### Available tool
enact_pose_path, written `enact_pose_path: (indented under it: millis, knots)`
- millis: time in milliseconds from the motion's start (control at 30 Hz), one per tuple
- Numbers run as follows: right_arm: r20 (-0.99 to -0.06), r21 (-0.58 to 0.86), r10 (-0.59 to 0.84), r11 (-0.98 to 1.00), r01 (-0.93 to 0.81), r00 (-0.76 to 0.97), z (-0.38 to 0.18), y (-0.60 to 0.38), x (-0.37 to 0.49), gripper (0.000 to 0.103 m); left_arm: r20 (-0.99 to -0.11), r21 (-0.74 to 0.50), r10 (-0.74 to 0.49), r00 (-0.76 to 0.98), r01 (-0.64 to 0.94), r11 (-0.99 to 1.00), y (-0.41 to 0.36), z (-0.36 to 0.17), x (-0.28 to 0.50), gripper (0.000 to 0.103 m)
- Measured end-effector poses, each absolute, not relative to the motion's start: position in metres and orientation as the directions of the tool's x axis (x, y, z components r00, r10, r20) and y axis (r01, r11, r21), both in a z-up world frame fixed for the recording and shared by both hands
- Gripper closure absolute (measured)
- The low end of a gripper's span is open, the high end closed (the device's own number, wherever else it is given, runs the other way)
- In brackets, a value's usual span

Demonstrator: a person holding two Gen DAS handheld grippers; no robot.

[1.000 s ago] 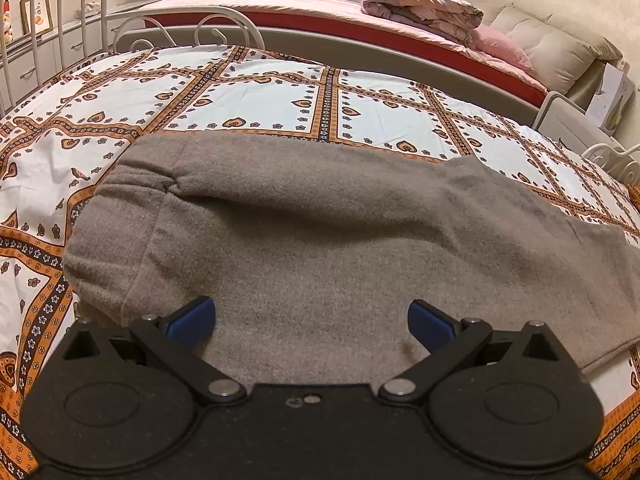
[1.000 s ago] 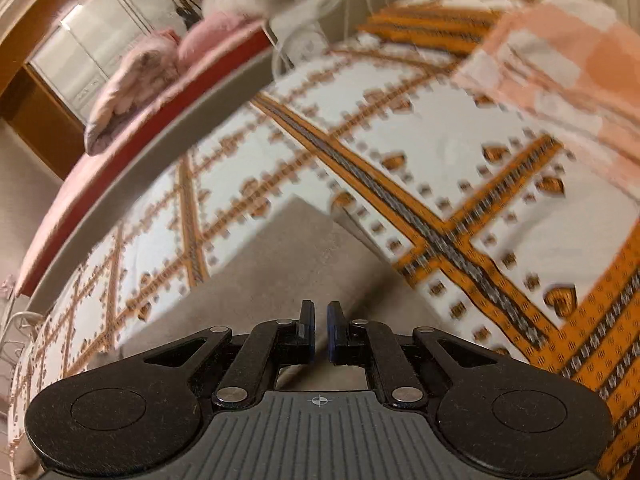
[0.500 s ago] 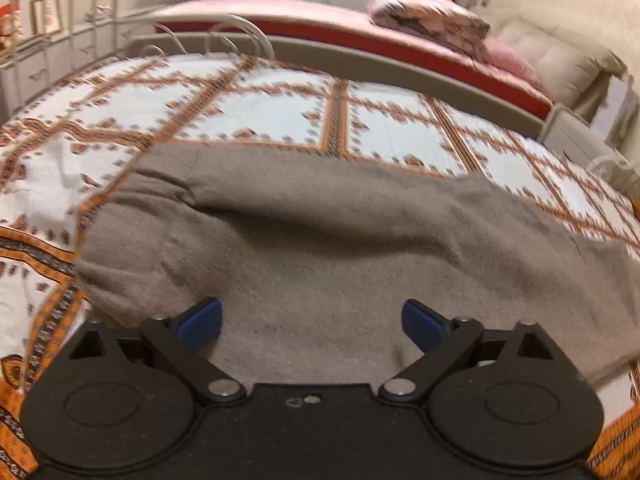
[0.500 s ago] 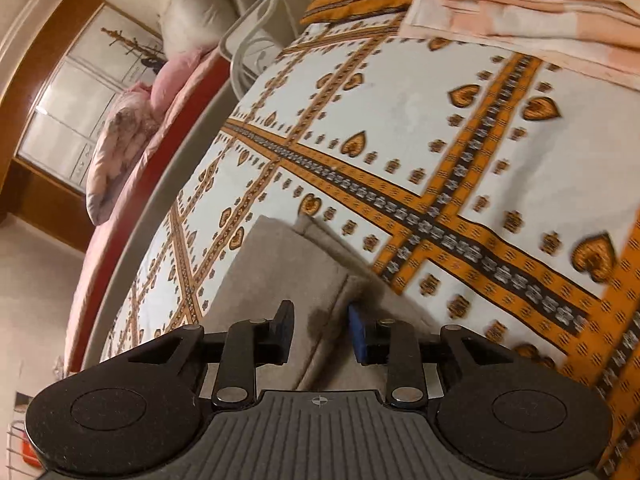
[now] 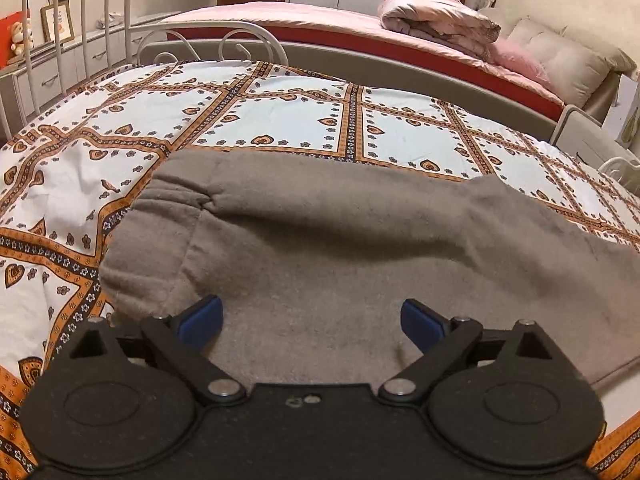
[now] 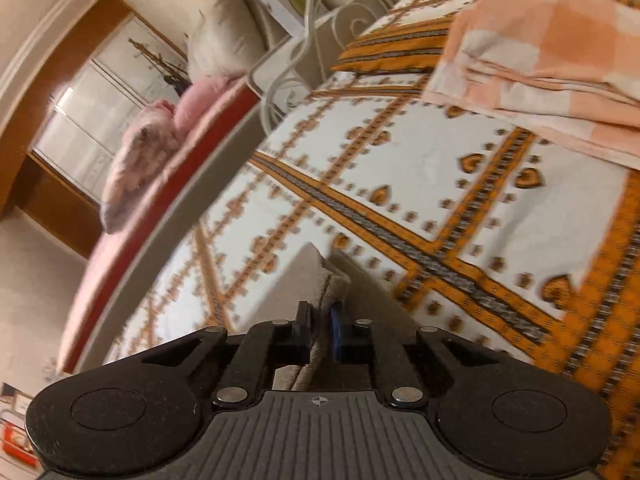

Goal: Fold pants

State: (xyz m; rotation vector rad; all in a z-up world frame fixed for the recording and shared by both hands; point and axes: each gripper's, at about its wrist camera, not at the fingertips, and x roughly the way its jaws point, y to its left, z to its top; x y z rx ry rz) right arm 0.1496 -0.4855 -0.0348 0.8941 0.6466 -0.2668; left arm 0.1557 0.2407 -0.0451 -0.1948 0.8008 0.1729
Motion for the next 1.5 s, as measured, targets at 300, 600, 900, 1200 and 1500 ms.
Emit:
enact_pose_path:
  millis: [300,600,900,1200,1500]
  knots:
    - [-0.683,0.608,0.060,0.599,0.521,0.728,-0.055,-0.492,0.147,0.093,-0.729,-0.112,0.071,0.681,-0.221,0.969,0.240,-0.045,0.154,0.013]
    - [-0.724,0.557,0.034,0.619,0.554,0.689,-0.059,-0.495,0.141,0.091,-0.731,-0.106,0.079,0.677,-0.228,0.968,0.239,-0.044,0.155,0.012]
    - [-0.597,0.346,-0.109,0.859,0.377,0.795,-0.016,-0.435,0.159,0.090,-0.724,-0.054,0.140,0.676,-0.257,0.965,0.240,-0.041,0.157,0.011]
    - [-0.665,0.396,0.037,0.864,0.310,0.746,-0.030,-0.402,0.199,0.090,-0.628,-0.038,0.246,0.739,-0.345,0.938,0.251,-0.014,0.142,0.014]
    - [-0.607,0.335,0.291,0.938,-0.094,0.739,-0.014,-0.270,0.232,0.087,-0.661,-0.297,0.216,0.719,-0.514,0.805,0.326,-0.024,0.104,0.051]
